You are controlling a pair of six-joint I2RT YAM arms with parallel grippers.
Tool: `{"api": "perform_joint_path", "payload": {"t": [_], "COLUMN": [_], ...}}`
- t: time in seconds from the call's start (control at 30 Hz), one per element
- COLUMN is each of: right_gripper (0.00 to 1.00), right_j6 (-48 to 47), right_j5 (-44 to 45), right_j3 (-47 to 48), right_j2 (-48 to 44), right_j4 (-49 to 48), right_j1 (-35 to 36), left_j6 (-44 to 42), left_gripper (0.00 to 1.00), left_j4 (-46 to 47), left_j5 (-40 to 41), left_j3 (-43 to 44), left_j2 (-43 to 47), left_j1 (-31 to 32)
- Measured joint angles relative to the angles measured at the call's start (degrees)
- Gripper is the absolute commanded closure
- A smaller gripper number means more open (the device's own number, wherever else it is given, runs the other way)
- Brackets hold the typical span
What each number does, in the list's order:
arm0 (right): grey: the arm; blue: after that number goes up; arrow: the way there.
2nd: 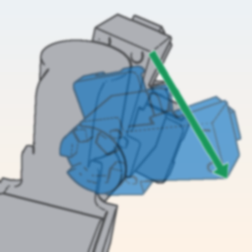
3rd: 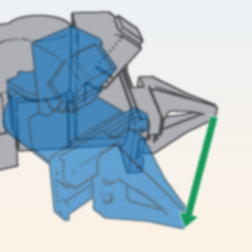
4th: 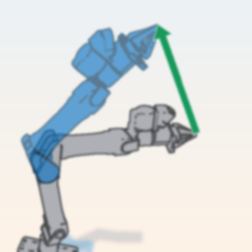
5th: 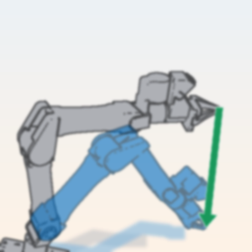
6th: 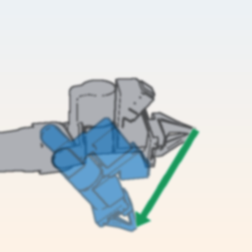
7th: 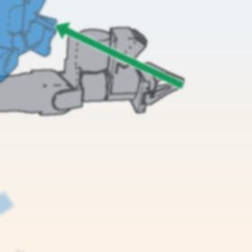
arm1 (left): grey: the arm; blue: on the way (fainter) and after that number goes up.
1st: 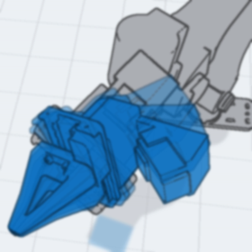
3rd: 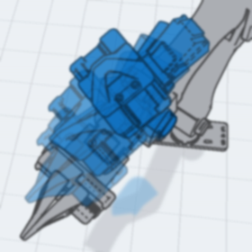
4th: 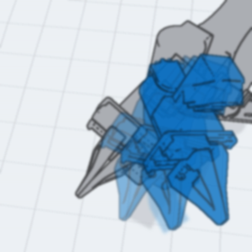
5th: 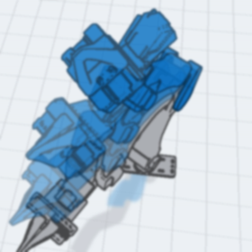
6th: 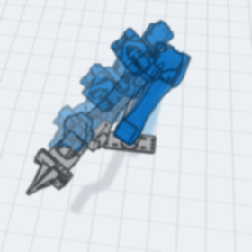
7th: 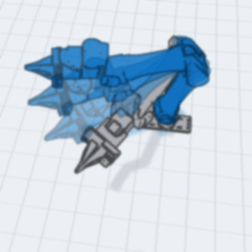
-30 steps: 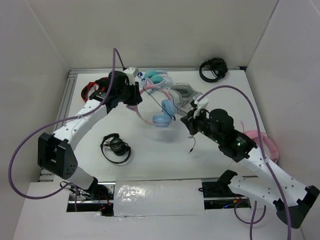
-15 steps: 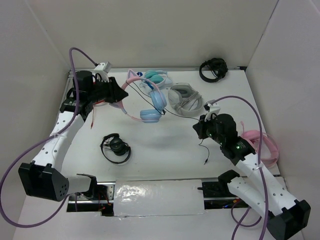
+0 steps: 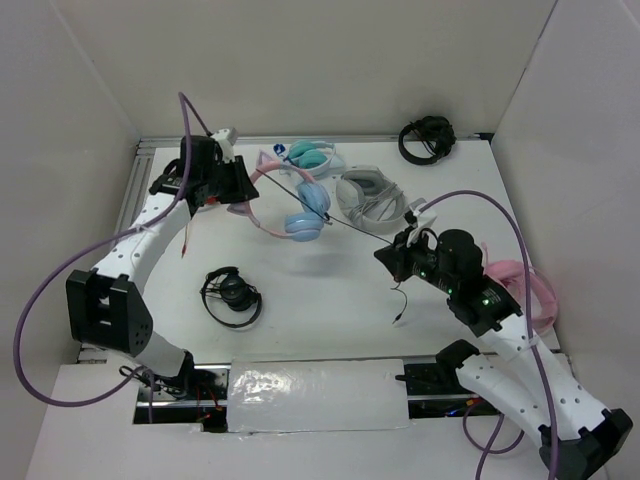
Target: Wrap the headphones
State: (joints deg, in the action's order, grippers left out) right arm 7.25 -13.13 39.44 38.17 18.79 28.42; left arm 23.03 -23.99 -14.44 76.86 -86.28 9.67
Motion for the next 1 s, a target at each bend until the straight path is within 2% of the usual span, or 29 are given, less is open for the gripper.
{"api": "perform_joint_path", "payload": {"t": [0.27,0.57,0.77,0.93,1.0], "right_gripper": [1.00,1.00,1.00,1.00,0.97], "right_j6": [-3.69,-13.90,-24.83,-34.91,-37.57], "right_j5": [0.92,-2.40,-6.12,-2.97,-1.07], "right_j3": [5.99,14.95,17.46,16.76,15.78], "right_j2": [3.28,9.11,12.94,15.96,16.94], "right_j4": [0.59,2.73,5.27,4.15,3.06], "right_j1": [2.54,3.56,7.28,8.85,8.83], "left_j6": [-4.39,-12.09,-15.61,-18.27,-18.95], "left_gripper": [1.00,1.00,1.00,1.00,1.00], "left_j4": [1.44,4.70,4.98,5.20,5.51], "left_j5": [3.67,2.12,2.58,1.33,0.59], "left_j3": [-0.39,-2.93,-1.95,-1.95,-1.97], "left_j2": [-1.36,-0.96,-2.38,-4.22,-4.52], "left_j1": [6.91,15.13,19.04,24.90,26.77]}}
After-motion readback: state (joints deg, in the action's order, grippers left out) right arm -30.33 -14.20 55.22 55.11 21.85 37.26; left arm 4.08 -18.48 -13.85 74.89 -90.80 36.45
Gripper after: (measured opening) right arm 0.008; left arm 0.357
